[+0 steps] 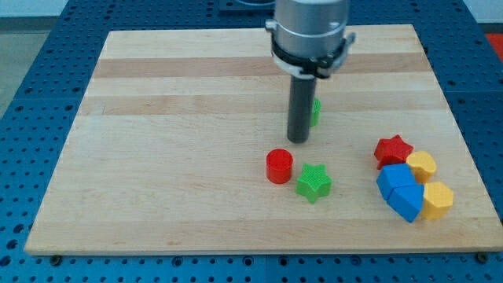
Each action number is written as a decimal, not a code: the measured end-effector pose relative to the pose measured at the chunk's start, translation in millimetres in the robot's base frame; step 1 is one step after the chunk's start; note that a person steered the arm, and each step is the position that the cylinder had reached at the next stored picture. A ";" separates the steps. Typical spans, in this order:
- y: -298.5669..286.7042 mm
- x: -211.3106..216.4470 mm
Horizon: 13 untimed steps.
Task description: Move the green circle into the red star
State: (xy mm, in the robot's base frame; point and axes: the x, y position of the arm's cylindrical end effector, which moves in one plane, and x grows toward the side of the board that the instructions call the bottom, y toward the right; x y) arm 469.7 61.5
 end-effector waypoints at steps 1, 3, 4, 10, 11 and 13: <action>14.0 15.2; -7.9 -16.9; -25.8 -39.2; 71.7 -16.7; 78.2 -11.8; 78.2 17.8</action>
State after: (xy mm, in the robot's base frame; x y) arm 487.5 139.8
